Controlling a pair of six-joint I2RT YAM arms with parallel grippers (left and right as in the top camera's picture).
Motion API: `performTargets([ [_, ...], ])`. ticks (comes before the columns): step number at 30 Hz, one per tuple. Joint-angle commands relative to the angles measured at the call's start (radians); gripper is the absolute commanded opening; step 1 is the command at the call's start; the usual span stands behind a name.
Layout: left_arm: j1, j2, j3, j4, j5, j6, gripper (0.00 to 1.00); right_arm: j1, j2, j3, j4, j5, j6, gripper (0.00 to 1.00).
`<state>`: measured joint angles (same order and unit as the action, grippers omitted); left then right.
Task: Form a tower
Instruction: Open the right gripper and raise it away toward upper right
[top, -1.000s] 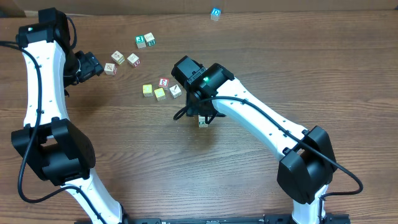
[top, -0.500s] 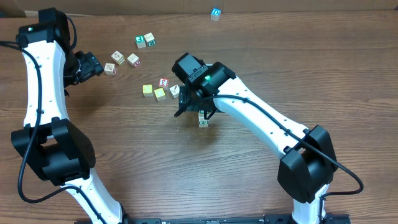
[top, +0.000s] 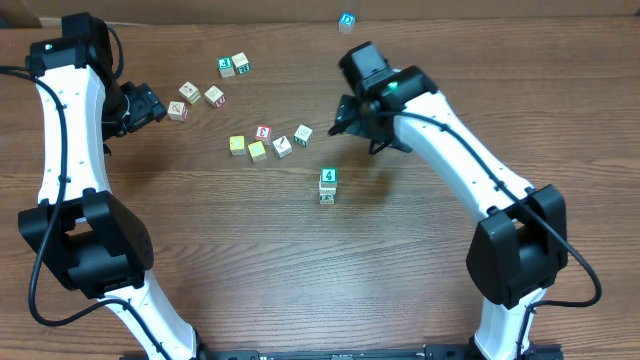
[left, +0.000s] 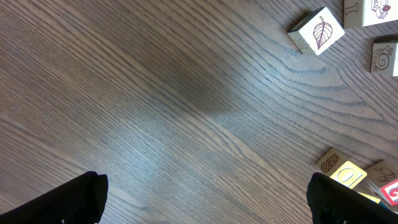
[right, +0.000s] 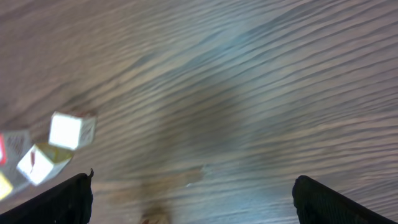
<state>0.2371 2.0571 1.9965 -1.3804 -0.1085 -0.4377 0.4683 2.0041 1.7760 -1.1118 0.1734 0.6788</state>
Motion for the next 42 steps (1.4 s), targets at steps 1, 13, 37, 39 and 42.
performTargets([
  [1,-0.002,-0.015,0.013,0.001,0.002,0.005,1.00,-0.037,0.005,-0.003,0.006,0.017,-0.002,1.00],
  [13,-0.002,-0.015,0.013,0.001,0.002,0.005,0.99,-0.066,0.005,-0.003,0.011,0.017,-0.002,1.00],
  [37,-0.002,-0.015,0.013,0.001,0.002,0.005,0.99,-0.066,0.005,-0.003,0.011,0.017,-0.002,1.00],
  [39,-0.002,-0.015,0.013,0.001,0.002,0.005,1.00,-0.066,0.005,-0.003,0.011,0.017,-0.002,1.00],
  [42,-0.002,-0.015,0.013,0.001,0.002,0.005,1.00,-0.066,0.005,-0.003,0.011,0.017,-0.002,1.00],
])
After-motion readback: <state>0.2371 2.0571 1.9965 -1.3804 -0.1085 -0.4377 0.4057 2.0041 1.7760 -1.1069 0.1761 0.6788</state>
